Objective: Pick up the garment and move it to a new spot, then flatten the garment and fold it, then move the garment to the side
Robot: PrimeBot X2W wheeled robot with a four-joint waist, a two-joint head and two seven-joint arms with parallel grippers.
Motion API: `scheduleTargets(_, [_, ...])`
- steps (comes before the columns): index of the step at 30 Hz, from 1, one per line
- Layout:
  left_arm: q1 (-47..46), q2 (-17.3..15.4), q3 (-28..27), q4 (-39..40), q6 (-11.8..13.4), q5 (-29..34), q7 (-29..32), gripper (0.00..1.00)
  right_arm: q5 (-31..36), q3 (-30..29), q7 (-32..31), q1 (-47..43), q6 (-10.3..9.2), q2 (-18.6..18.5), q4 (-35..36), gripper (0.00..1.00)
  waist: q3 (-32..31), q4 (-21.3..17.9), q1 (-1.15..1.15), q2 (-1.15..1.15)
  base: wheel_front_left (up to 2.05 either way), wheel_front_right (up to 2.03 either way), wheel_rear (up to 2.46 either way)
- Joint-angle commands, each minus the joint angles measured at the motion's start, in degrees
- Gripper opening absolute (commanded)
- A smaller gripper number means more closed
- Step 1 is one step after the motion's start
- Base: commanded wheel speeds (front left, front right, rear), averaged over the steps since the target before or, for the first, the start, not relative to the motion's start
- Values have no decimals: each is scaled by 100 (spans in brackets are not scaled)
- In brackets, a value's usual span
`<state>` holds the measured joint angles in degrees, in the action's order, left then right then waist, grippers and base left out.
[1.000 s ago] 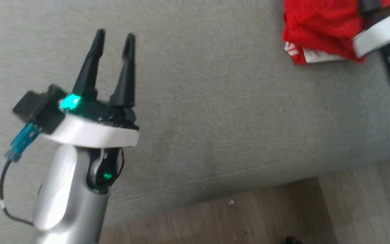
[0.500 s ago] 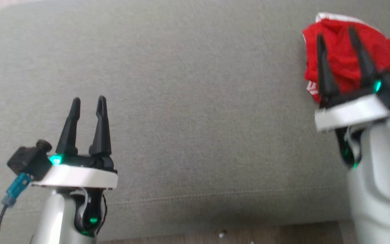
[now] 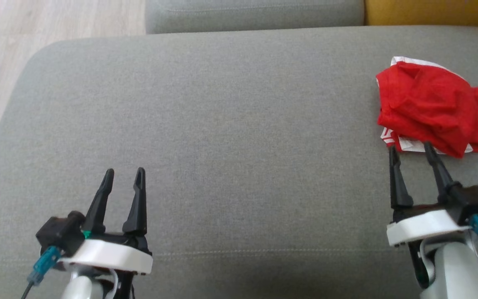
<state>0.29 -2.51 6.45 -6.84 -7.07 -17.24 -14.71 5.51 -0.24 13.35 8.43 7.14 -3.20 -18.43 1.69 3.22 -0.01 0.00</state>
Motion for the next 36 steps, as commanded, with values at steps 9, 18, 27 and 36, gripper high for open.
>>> scheduleTargets(9, [-128, -37, -130, 132, 102, 184, -29, 100, 100, 217, 119, 9, 35, 31, 264, 100, -49, 8, 1, 0, 0, 0, 0])
scheduleTargets(18, [-140, -37, -83, 225, 211, 505, -29, 100, 98, 271, 132, 32, 35, 32, 257, 100, -65, -40, 1, 0, 0, 0, 0])
scheduleTargets(27, [-52, -37, -212, 502, 328, 386, -29, 100, 71, 314, 136, 36, 35, 32, 254, 100, -116, -104, 1, 0, 0, 0, 0])
scheduleTargets(36, [-21, -37, -301, 503, 350, 244, -29, 100, 49, 316, 134, 55, 35, 32, 254, 100, -110, -103, 1, 0, 0, 0, 0])
